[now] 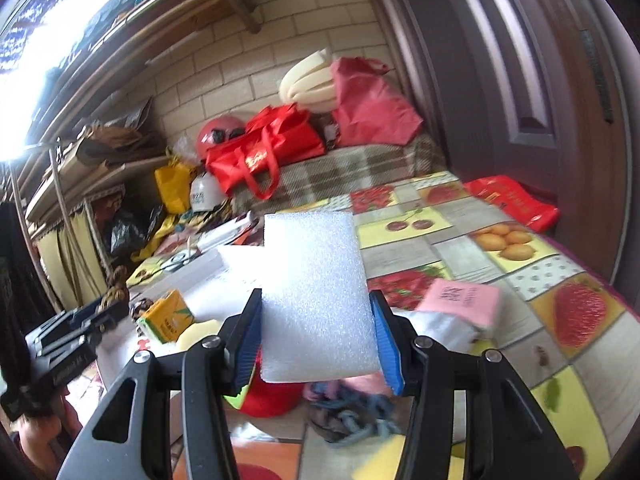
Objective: Organize soft objects
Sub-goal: 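Carry the rope toy over the tray with left gripper while right gripper carries foam block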
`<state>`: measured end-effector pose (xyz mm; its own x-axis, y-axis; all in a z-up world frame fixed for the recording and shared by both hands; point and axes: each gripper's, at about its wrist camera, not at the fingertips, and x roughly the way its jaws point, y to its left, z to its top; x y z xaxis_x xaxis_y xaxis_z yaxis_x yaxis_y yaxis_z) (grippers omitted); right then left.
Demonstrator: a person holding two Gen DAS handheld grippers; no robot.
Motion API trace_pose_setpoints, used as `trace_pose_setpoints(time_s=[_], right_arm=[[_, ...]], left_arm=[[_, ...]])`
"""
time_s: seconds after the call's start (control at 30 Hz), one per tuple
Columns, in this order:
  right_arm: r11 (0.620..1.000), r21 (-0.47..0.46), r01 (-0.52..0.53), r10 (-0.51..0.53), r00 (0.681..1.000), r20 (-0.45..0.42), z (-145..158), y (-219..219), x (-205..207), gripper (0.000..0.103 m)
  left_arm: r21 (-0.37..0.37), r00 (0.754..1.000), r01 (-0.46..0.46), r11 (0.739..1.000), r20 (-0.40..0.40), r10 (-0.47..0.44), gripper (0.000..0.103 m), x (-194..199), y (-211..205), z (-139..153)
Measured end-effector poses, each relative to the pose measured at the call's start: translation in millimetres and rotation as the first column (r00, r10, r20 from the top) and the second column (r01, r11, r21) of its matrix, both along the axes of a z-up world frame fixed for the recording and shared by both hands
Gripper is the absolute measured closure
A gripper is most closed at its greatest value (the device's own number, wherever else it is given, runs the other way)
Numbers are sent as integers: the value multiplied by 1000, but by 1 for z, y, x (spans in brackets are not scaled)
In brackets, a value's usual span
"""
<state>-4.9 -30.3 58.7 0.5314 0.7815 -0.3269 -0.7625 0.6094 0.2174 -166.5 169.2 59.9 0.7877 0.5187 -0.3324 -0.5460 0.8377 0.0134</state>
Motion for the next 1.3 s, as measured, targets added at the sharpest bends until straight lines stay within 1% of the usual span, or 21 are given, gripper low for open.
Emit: trace_pose_setpoints(time_s=[0.13, 0.23, 0.43, 0.57, 0.77, 0.93, 1.2, 1.3], right_arm=[[999, -31, -43, 43, 999, -2, -3, 25, -6, 52], [996, -48, -74, 75, 997, 14, -2, 41, -14, 52], [992, -67, -110, 112, 993, 27, -3, 67, -23, 52], [991, -69, -114, 115, 993, 13, -3, 79, -21, 52], [989, -84, -118, 119, 993, 4, -5, 98, -18, 52], [987, -101, -124, 124, 992, -6, -6, 119, -14, 52], [986, -110, -129, 122, 990, -63, -10, 143, -4, 52], [984, -114, -134, 127, 990, -66, -11, 144, -5, 52]], left_arm=[[-40, 996, -84, 996, 4, 84, 67, -8, 32, -3], [-64, 993, -120, 991, -2, 120, 67, -9, 48, -5], [-66, 986, -166, 984, -15, 166, 67, -9, 69, -7], [-87, 984, -180, 980, -15, 179, 67, -10, 78, -8], [-71, 983, -183, 980, -33, 181, 67, -8, 82, -9], [-66, 975, -218, 974, -59, 214, 67, 1, 92, -9], [-132, 972, -229, 964, -84, 220, 67, 6, 109, -13], [-150, 973, -221, 964, -107, 206, 67, 11, 113, -16]])
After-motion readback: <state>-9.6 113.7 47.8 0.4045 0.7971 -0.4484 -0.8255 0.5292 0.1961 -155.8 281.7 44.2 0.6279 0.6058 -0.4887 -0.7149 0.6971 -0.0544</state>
